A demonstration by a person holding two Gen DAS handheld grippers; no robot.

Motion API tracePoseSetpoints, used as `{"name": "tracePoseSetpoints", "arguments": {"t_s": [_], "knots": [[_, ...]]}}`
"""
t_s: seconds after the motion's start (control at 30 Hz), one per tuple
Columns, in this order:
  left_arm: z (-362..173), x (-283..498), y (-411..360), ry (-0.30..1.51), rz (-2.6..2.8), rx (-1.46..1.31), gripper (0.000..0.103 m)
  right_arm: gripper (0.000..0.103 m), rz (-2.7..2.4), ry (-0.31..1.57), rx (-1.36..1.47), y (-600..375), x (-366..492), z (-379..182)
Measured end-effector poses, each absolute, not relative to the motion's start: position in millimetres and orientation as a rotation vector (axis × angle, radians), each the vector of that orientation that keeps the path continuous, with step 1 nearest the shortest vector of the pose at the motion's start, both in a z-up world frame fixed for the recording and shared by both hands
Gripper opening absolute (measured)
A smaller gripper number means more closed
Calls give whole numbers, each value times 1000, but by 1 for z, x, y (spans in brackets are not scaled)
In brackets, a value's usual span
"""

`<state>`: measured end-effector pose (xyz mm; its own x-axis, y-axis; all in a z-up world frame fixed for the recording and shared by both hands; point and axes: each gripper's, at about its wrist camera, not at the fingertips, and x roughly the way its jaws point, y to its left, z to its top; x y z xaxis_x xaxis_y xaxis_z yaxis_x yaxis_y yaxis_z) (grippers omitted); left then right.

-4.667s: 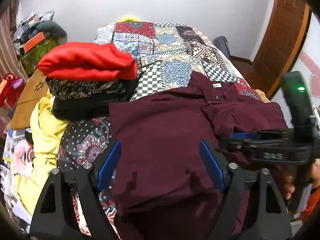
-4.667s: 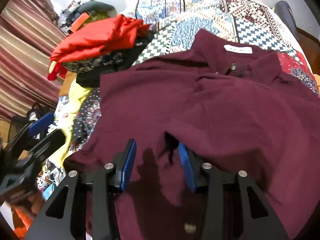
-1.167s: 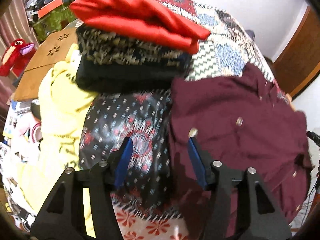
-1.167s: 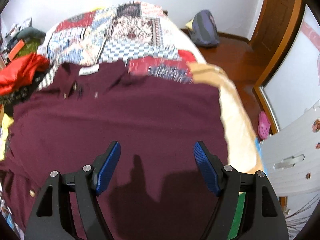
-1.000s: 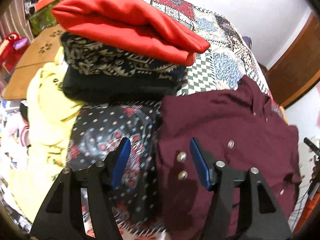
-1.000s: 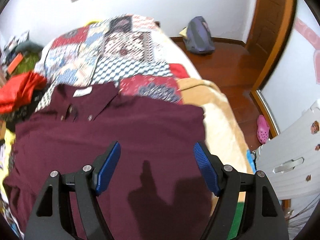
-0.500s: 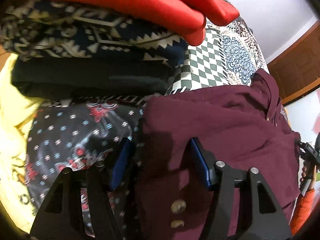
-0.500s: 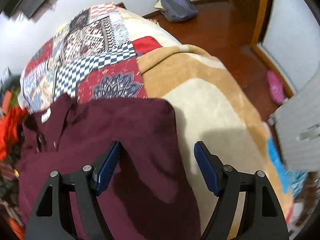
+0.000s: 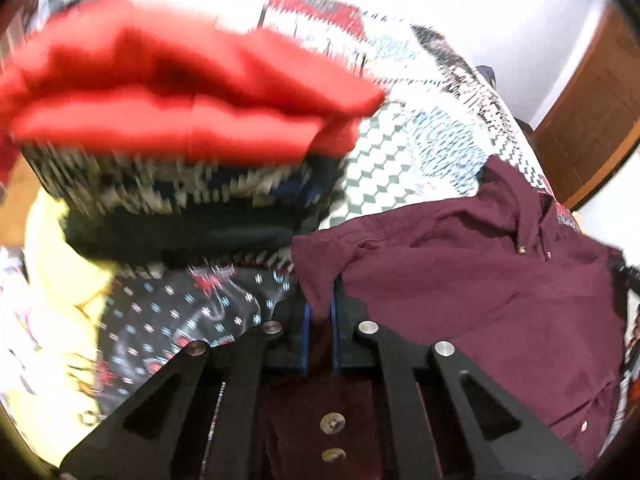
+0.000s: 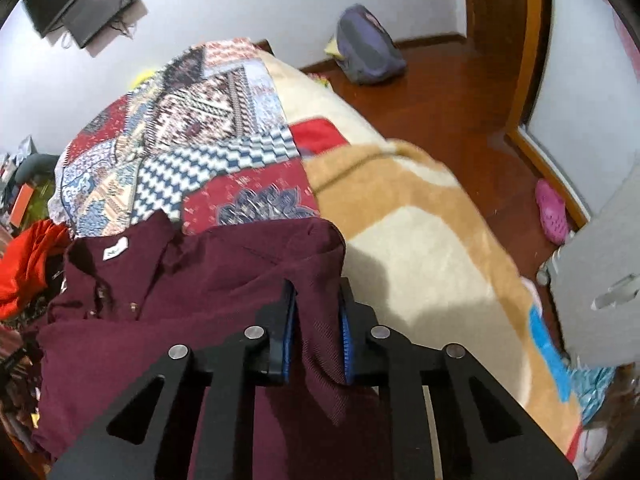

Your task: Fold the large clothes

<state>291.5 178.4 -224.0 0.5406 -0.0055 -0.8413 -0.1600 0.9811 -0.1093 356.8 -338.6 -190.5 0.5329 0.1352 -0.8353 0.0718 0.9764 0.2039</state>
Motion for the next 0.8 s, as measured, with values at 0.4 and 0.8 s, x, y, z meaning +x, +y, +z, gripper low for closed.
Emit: {"name": "tracePoseSetpoints", "arguments": {"t_s": [0.4, 0.8], "knots": [[-129, 330, 135, 825, 81, -26, 5, 14, 83, 811, 120, -315, 365, -112], [-162, 424, 124, 915, 121, 15, 5, 11, -4, 850, 124, -324, 437, -140]]}}
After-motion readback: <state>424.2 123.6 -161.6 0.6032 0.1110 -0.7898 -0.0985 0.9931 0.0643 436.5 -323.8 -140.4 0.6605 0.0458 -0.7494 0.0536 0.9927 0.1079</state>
